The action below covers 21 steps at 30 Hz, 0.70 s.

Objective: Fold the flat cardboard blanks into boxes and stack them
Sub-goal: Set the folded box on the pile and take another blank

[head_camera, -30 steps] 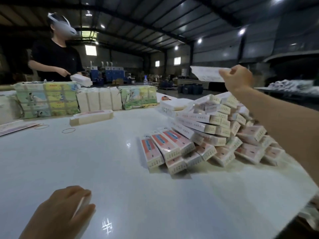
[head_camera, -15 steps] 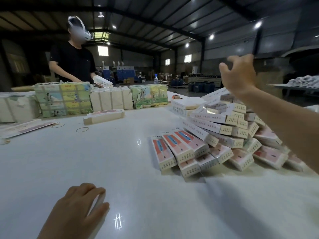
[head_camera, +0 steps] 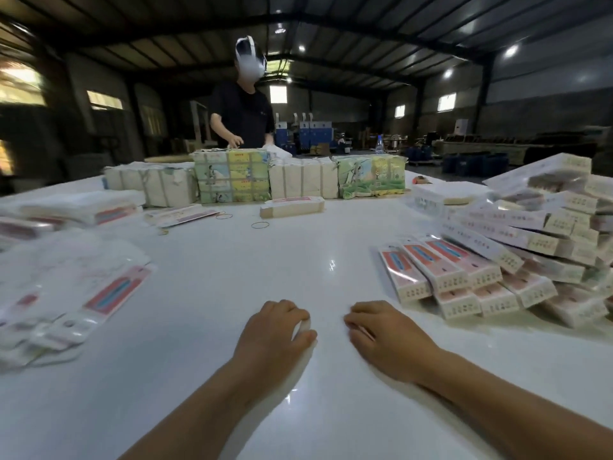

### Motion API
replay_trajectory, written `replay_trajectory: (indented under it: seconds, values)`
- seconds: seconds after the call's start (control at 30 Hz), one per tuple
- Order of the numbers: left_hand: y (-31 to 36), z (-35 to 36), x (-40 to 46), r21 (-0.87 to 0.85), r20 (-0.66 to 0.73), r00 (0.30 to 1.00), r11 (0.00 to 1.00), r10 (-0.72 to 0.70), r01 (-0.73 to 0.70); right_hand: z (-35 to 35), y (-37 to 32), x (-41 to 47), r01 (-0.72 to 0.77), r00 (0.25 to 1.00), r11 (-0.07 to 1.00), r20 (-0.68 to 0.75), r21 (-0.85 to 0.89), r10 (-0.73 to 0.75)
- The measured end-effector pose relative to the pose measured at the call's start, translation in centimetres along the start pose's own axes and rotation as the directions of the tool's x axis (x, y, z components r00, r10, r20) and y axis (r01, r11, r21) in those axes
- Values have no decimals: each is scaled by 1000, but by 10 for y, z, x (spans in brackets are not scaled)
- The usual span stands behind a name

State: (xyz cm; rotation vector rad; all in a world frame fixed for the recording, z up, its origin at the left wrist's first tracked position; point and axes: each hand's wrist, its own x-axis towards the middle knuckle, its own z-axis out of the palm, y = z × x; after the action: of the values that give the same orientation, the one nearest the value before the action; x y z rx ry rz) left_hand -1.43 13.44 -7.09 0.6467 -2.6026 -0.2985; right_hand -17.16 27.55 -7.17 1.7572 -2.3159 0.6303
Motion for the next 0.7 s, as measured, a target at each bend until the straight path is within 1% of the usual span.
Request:
replay_trajectory:
  seconds: [0.07, 0.1, 0.17, 0.2, 0.27, 0.3, 0.33, 0.37, 0.4, 0.43, 0.47, 0.5, 0.53, 0.57, 0.6, 0.67, 0.7]
  values:
    - [1, -1, 1, -26, 42, 999, 999, -18, 19, 2, 2, 0, 7, 1000, 1000, -22, -1, -7]
    - [0, -4, 3, -80, 73, 996, 996, -42, 48, 3, 2, 0, 12, 1000, 1000, -20, -9, -12]
    - [-8, -21, 8, -211, 133, 984, 966, -121, 148, 5, 3, 0, 26, 999, 1000, -25, -10, -26]
    - [-19, -34, 13, -225, 132, 978, 956, -160, 187, 6, 3, 0, 34, 999, 999, -31, -4, -34]
    - [-52, -70, 24, -117, 72, 966, 960, -248, 255, 6, 4, 0, 33, 998, 999, -45, 10, -32]
    - [-75, -90, 28, -41, 30, 948, 948, -316, 317, 6, 4, 0, 30, 998, 999, -52, 16, -29]
    - [-99, -110, 29, 31, -9, 915, 915, -402, 402, 6, 5, 0, 29, 998, 999, -57, 22, -28]
    - [-125, -127, 27, 97, -47, 865, 859, -500, 502, 6, 4, 0, 26, 998, 999, -60, 30, -24]
    - [-150, -140, 22, 162, -85, 798, 782, -597, 602, 6, 3, 1, 20, 998, 999, -60, 27, -18]
    - [-173, -149, 13, 233, -118, 717, 682, -687, 693, 5, 1, 2, 14, 998, 999, -57, 31, -12]
    - [-192, -155, 4, 304, -142, 631, 573, -762, 761, 6, 1, 3, 7, 999, 1000, -39, 29, -6]
    - [-209, -157, -5, 369, -153, 562, 481, -813, 795, 6, 1, 4, -7, 999, 999, -31, 33, 8]
    - [-222, -157, -12, 423, -157, 522, 421, -838, 803, 6, 2, 5, -26, 999, 999, -26, 33, 27]
    - [-232, -155, -17, 454, -156, 508, 395, -847, 798, 7, 2, 6, -28, 999, 999, -39, 38, 29]
    - [-241, -154, -18, 460, -152, 507, 393, -849, 796, 7, 1, 7, -22, 998, 999, -62, 35, 24]
    - [-251, -156, -14, 411, -132, 510, 422, -850, 808, 7, -1, 8, -31, 998, 997, -47, 67, 35]
    - [-253, -160, -11, 367, -120, 515, 444, -849, 818, 9, 1, 7, -22, 999, 993, -35, 115, 26]
